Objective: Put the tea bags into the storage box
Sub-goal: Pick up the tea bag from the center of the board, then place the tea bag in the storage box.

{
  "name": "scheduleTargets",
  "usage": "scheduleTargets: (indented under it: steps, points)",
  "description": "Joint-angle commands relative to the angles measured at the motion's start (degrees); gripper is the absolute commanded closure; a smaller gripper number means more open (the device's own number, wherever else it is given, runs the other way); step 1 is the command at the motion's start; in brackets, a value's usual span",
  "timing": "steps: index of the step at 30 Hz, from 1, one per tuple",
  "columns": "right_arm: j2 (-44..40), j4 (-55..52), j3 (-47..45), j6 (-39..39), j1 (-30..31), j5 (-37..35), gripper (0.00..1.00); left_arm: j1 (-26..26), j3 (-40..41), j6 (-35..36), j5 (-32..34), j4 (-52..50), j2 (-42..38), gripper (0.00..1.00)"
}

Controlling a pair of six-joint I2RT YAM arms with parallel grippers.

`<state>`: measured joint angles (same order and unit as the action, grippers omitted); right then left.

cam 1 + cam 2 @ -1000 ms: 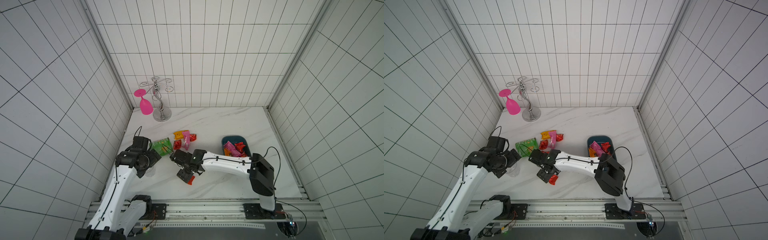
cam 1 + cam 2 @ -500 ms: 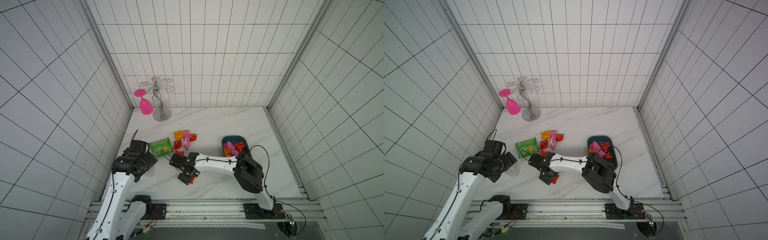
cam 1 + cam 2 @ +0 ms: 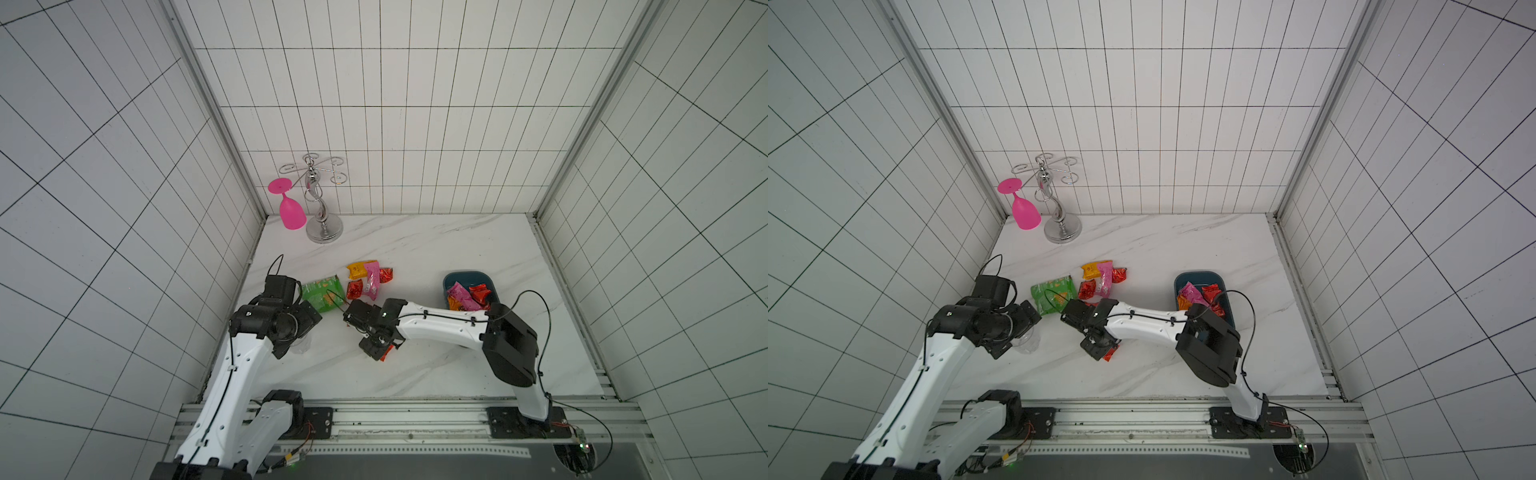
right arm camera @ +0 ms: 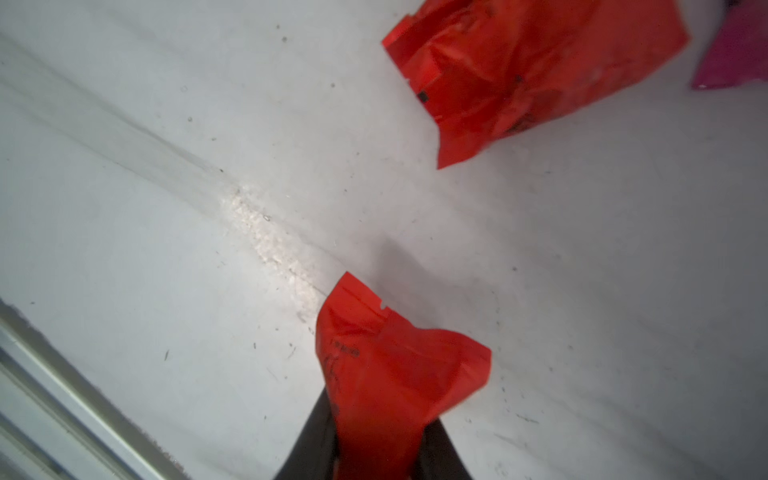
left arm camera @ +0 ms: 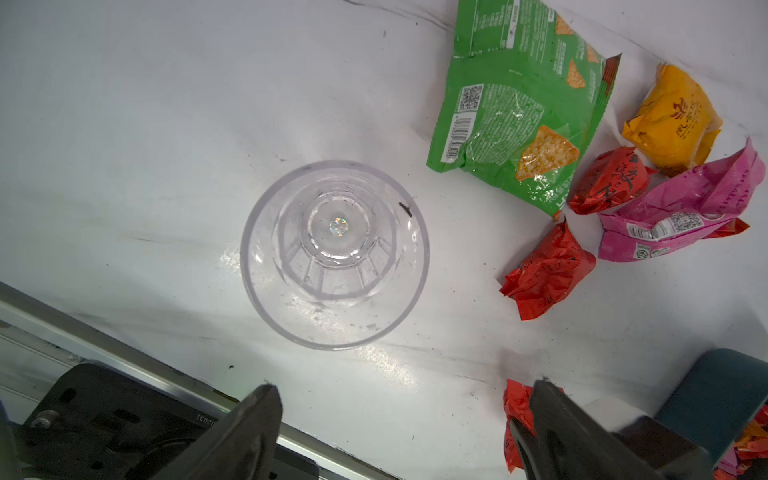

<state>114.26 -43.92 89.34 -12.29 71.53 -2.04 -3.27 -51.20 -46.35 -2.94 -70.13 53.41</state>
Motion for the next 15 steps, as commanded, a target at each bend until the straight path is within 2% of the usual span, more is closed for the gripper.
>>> scheduleTargets:
  steps: [1, 7, 15]
  points:
    - [-8.4, -0.3, -2.6, -5.1, -4.7, 0.6, 0.77, 0.0, -1.8, 1.9, -3.9, 3.8, 0.8, 0.03]
    - [-20.0, -2.1, -8.0, -9.6, -14.9, 1.6, 0.80, -3.2, -2.8, 3.2, -9.5, 9.7, 3.7, 0.03]
    - [-30.5, -7.3, -13.8, -9.1, -30.0, -2.4, 0.82, -10.7, -7.2, 4.8, -9.1, 12.6, 11.4, 0.03]
